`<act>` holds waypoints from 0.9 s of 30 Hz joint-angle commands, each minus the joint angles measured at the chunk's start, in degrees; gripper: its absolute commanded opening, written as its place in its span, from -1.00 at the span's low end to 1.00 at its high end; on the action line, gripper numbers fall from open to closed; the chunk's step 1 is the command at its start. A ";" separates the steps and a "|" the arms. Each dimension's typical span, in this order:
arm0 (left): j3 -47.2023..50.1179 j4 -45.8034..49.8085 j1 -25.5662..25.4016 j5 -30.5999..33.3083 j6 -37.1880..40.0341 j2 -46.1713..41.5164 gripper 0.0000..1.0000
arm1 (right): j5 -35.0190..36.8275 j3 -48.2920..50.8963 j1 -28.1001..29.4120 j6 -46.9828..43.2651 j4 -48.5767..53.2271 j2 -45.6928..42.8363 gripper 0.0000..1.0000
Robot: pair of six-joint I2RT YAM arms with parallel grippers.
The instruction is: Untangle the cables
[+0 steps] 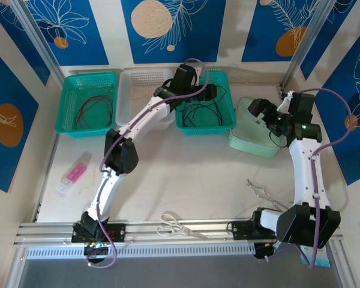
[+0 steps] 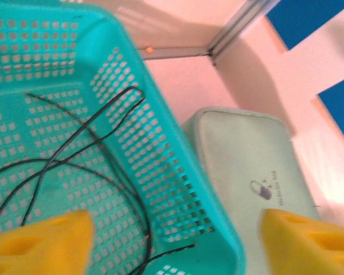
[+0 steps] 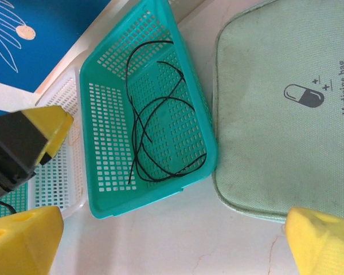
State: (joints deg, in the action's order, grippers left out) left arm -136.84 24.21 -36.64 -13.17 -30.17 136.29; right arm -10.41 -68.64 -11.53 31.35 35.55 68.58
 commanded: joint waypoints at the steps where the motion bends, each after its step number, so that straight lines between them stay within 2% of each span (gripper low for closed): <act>1: 6.38 -6.37 -0.09 -5.52 0.79 -4.24 0.99 | -1.39 2.60 0.99 -2.53 -3.20 -0.24 0.99; 4: 20.36 -15.02 -0.05 -0.95 2.93 -12.78 0.99 | 3.02 6.09 3.57 -3.99 -7.01 -1.34 0.99; 7: 37.25 -27.77 -0.07 6.29 6.60 -22.85 0.99 | 10.55 12.41 8.81 -9.37 -15.35 -3.63 0.99; 10: 53.23 -38.55 0.30 13.19 10.58 -31.71 0.99 | 19.17 23.34 16.02 -19.08 -30.70 -7.23 0.98; 12: 62.13 -42.85 0.73 17.09 14.96 -37.01 0.99 | 24.01 29.94 18.75 -22.44 -40.52 -7.95 0.98; 15: 73.25 -47.48 1.40 22.84 22.89 -43.72 0.99 | 26.66 35.47 18.25 -22.28 -48.04 -5.41 0.98; 18: 81.18 -48.01 3.10 28.17 28.72 -49.41 0.99 | 28.21 39.67 17.43 -24.77 -55.95 -1.34 0.98; 20: 84.58 -46.70 5.25 27.79 28.51 -52.63 0.99 | 28.12 42.66 16.67 -25.24 -61.99 0.75 0.98; 21: 85.87 -45.39 6.86 25.18 27.06 -54.22 0.99 | 26.79 43.63 15.85 -24.84 -63.66 1.63 0.98; 23: 87.37 -43.92 9.50 19.90 24.66 -56.74 0.99 | 24.06 42.20 14.59 -23.25 -60.49 2.00 0.98; 27: 87.15 -36.78 10.80 20.95 22.50 -59.48 0.99 | 17.99 32.36 13.72 -17.57 -44.14 1.70 0.98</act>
State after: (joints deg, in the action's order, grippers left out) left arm -49.54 -16.40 -26.04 9.06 -6.79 79.61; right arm 12.01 -29.80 2.46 10.33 -14.85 70.48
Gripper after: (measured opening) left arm 0.993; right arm 0.991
